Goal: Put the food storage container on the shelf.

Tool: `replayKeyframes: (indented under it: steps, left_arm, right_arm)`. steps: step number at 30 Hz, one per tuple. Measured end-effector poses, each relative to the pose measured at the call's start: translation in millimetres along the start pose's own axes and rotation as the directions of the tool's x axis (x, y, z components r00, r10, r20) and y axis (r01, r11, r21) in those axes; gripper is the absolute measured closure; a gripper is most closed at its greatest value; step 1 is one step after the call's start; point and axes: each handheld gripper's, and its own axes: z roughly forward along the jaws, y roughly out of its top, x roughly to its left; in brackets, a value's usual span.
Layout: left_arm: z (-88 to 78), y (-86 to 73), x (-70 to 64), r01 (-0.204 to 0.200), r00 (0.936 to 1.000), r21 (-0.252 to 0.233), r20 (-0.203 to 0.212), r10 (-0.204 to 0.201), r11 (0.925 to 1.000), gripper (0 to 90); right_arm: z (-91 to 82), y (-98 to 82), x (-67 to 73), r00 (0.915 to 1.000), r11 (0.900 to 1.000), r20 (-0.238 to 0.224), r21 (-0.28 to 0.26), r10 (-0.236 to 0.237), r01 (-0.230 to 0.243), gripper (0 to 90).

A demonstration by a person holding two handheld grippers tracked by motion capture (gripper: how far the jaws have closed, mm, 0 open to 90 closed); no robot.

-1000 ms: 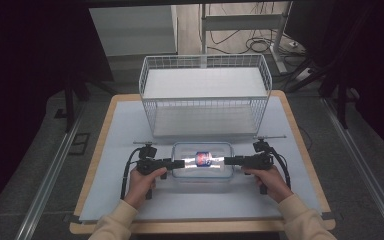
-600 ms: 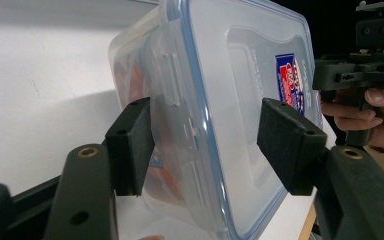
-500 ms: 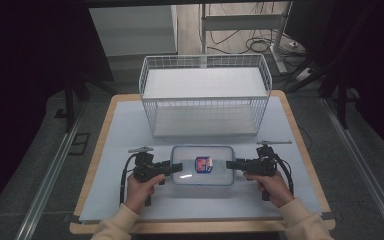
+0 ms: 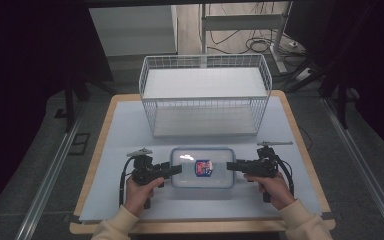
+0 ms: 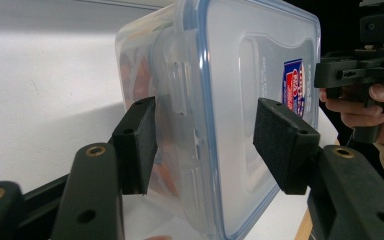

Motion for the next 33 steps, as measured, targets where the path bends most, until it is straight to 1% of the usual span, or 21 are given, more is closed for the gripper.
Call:
replayKeyframes:
  steps: [5,8,12,15,18,20,25,29,33]
  left_arm:
    - [-1.1,-0.5,-0.2,0.006,1.0000,-0.013,-0.002,-0.006,0.9999,45.1]
    - [-1.5,-0.5,-1.1,0.003,1.0000,-0.018,-0.005,-0.003,0.9998,45.1]
    - [-3.3,0.3,-3.7,-0.001,1.0000,-0.036,-0.007,0.001,0.9993,45.2]
    - [-4.9,1.6,-4.9,-0.001,1.0000,-0.046,-0.002,0.001,0.9989,45.3]
    - [-6.7,2.9,-6.6,-0.012,0.9999,-0.050,-0.003,0.012,0.9987,45.4]
    - [-7.6,3.9,-8.4,-0.017,0.9998,-0.057,-0.006,0.017,0.9982,45.4]
    - [-10.9,6.8,-12.5,-0.042,0.9991,-0.067,-0.011,0.042,0.9969,45.3]
    - [-13.0,8.7,-14.8,-0.051,0.9987,-0.073,-0.012,0.051,0.9960,45.2]
    - [-14.7,10.1,-16.2,-0.052,0.9986,-0.078,-0.009,0.051,0.9956,45.2]
  right_arm:
    - [-0.3,0.2,1.6,1.0000,1.000,0.000,-0.003,-0.006,0.006,51.3]
    - [-0.7,0.2,2.5,0.9998,1.000,0.003,-0.004,-0.021,0.021,51.3]
    - [-2.5,1.0,4.4,0.9996,0.999,0.001,-0.017,-0.028,0.028,51.4]
    - [-4.4,2.4,6.9,0.9990,0.999,0.001,-0.029,-0.046,0.046,51.4]
    - [-6.1,3.8,9.8,0.9979,0.997,0.004,-0.036,-0.065,0.065,51.4]
    - [-6.8,4.3,10.8,0.9976,0.997,0.003,-0.041,-0.069,0.069,51.4]
    - [-9.3,6.1,14.2,0.9955,0.994,0.003,-0.055,-0.094,0.094,51.4]
    - [-11.8,7.9,18.6,0.9930,0.991,0.010,-0.065,-0.117,0.118,51.4]
    - [-13.6,9.3,22.3,0.9902,0.988,0.017,-0.073,-0.139,0.140,51.4]
